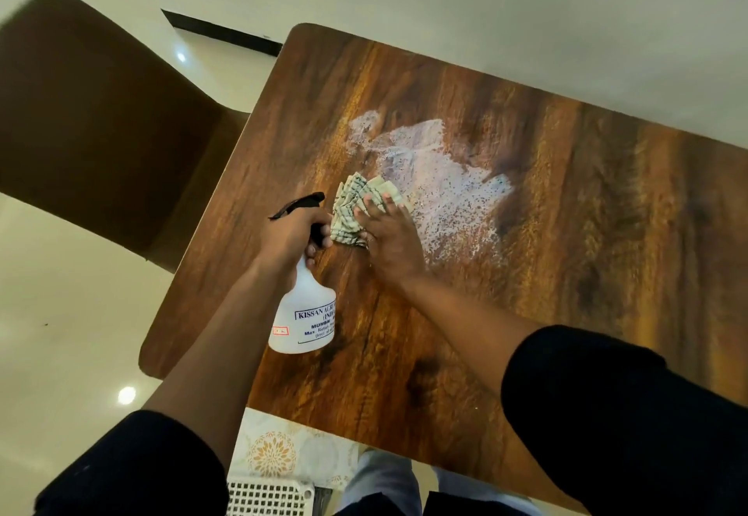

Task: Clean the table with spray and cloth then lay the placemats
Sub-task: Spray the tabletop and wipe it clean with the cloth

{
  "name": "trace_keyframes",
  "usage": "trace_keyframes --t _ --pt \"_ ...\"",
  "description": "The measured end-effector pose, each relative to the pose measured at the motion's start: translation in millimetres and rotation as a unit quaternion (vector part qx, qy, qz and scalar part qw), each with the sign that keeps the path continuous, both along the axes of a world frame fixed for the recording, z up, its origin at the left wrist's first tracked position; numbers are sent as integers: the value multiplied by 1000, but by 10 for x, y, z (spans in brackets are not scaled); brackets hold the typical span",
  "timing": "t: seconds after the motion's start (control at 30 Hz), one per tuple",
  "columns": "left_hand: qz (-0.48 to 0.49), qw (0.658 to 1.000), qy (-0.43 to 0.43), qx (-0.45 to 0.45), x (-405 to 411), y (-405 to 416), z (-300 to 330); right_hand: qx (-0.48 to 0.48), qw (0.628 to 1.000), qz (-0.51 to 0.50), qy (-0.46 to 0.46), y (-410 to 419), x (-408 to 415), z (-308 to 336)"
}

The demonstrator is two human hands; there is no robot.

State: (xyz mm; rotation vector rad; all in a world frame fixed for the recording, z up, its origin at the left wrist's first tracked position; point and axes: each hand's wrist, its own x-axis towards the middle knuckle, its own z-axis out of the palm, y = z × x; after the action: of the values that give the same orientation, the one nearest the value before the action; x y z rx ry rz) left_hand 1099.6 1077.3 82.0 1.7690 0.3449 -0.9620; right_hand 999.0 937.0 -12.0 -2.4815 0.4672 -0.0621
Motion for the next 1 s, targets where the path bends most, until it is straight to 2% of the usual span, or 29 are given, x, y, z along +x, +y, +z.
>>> trace_keyframes --t 0.1,0.2,0.27,0.37,0.5,0.63,0.7,0.8,0.87,0.93,1.0 --pt "18 1000 14 5 -175 7 -57 19 998 62 -24 232 -407 -3" --pt "15 1000 13 8 -334 17 -126 7 976 215 -21 213 -841 -37" --pt "-1 1000 16 18 -445 -6 -120 -11 962 271 -12 38 -973 -116" --pt "2 1000 23 17 -582 -28 -134 -28 973 230 -8 -262 -988 -125" --pt "-7 1000 17 12 -777 -38 -81 -29 999 11 19 -535 -947 -3" --pt "-4 1000 5 17 -946 -37 -63 -53 994 -85 38 -307 -905 -24" --pt "-3 1000 4 19 -1018 -43 -58 -71 996 -43 16 -121 -989 -42" --pt "-3 1000 1 28 -1147 -76 -60 -58 988 146 -3 -126 -1274 -104" --pt "-6 999 1 33 -1206 -107 -73 -48 973 228 0 -316 -1410 -141" --pt "-11 999 7 29 -1290 -200 -72 -48 975 217 0 -572 -1533 -111" --pt "-16 999 9 27 -1364 -297 -73 -52 990 130 8 -833 -1600 -59"
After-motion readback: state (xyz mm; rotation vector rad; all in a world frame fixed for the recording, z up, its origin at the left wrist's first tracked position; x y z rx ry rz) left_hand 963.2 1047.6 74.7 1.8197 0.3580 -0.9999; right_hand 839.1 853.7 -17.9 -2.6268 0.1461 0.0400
